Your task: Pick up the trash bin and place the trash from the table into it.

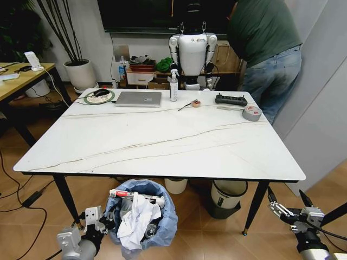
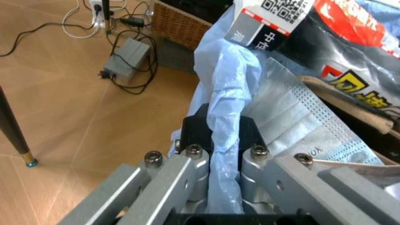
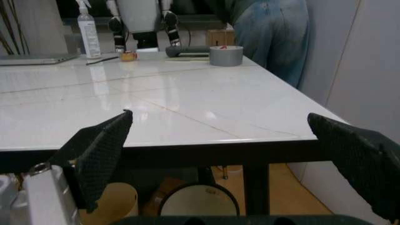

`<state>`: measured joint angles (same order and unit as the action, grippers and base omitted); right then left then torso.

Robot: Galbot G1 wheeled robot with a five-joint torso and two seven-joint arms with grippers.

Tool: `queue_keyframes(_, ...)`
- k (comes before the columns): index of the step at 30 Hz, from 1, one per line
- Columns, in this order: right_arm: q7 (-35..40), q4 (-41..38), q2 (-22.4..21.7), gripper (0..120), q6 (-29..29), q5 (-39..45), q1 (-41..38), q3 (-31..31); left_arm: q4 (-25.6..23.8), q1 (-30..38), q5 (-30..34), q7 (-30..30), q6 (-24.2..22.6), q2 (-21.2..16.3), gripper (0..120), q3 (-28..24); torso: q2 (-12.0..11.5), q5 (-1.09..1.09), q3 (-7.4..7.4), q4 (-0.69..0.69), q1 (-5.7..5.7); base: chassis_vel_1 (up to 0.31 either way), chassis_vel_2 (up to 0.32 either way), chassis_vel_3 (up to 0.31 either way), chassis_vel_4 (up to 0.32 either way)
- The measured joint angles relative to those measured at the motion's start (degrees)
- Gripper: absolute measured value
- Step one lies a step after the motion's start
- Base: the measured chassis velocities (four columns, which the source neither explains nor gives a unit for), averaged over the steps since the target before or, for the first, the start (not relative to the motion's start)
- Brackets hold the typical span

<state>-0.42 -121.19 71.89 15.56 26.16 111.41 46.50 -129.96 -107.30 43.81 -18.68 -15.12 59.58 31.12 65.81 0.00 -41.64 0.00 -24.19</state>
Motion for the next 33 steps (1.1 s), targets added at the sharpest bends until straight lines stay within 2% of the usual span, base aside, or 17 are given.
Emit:
queue_keyframes(14,0.01,0.0,-0.01,100,0.0,0.01,-0.01,0.0,0.96,0.2,-0.1,0.13,0.18,0.1,2,-0.24,-4.41,0.0,2.45,0.0,1.97,0.0,0.0,0.0,0.0)
queue_keyframes(23,0.0,0.0,-0.01,100,0.0,0.01,0.0,0.0,1.12,0.42,-0.12,0.13,0.18,0.22,2,-0.33,-6.04,0.0,3.4,0.0,2.65,0.0,0.0,0.0,0.0)
queue_keyframes(28,0.0,0.0,-0.01,100,0.0,0.01,0.0,0.0,1.47,0.75,-0.37,0.3,0.17,0.49,2,-0.51,-8.45,0.0,4.71,0.0,3.76,0.0,0.0,0.0,0.0)
queue_keyframes(33,0.01,0.0,-0.01,100,-0.01,0.01,0.0,0.0,1.6,0.72,-0.44,0.35,0.15,0.77,2,-0.53,-9.7,0.0,5.41,0.0,4.3,0.0,0.0,0.0,0.0)
